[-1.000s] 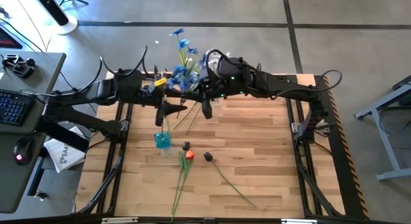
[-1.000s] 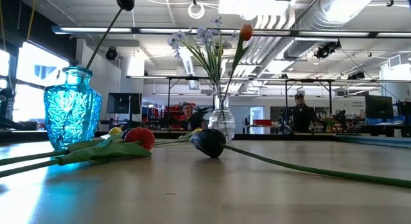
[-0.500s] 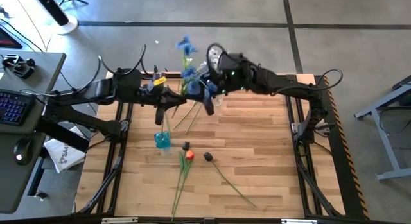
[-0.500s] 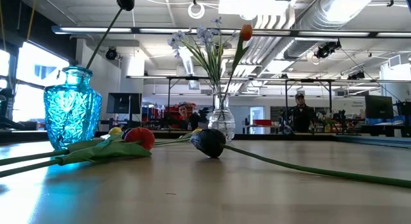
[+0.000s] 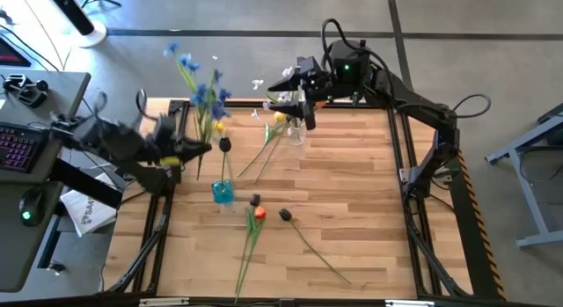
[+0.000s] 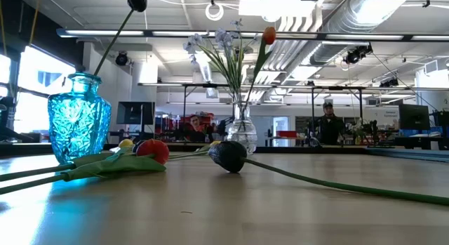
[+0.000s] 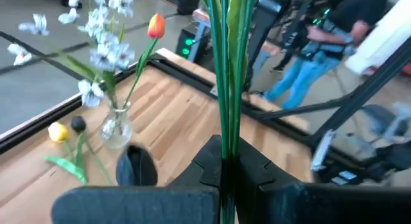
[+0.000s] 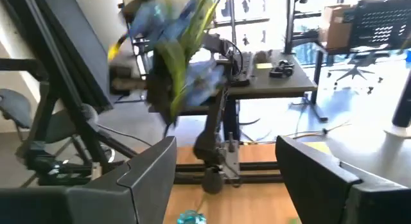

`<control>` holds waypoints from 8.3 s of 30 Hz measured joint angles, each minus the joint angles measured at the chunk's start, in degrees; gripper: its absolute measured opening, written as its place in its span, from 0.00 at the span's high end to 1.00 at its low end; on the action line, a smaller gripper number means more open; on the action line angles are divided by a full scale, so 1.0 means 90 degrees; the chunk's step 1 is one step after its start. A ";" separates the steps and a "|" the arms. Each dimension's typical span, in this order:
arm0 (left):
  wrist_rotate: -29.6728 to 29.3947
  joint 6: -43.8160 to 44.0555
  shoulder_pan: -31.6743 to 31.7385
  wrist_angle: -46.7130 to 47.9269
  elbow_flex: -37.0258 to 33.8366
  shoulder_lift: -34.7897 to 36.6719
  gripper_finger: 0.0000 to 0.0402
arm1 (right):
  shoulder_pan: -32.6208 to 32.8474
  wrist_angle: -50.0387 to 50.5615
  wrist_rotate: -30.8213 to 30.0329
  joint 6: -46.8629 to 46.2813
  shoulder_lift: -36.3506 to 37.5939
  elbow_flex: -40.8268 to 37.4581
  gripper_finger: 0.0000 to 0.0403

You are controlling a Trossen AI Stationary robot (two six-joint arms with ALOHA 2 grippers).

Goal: Sort flowers into vase by color
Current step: Put the blue flowers into the blue vase, then put the orange flower into the transparent vase

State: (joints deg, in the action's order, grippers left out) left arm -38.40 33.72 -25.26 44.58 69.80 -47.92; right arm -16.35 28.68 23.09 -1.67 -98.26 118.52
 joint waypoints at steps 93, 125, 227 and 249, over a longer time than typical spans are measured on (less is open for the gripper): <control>0.0736 0.0278 -0.1571 -0.0013 -0.3201 0.2001 0.57 | -0.0135 0.1733 -0.0331 -0.0808 0.0010 -0.0010 0.35; -0.0101 0.0753 -0.1151 0.0109 -0.3203 0.1858 0.52 | -0.0136 0.1838 -0.0334 -0.0821 0.0012 -0.0010 0.35; 0.1808 0.5908 -0.4131 0.3487 0.0836 -0.3235 0.41 | 0.3948 0.3218 -0.4086 -0.8649 -0.5612 0.1651 0.92; 0.1675 0.5964 -0.4128 0.3488 0.0836 -0.3233 0.41 | 0.4261 0.4756 -0.3908 -0.8347 -0.4443 0.1632 0.98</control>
State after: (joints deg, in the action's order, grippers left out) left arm -23.32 87.39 -62.41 75.97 77.32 -77.01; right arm 22.00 71.48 -12.08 -76.79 -138.25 133.21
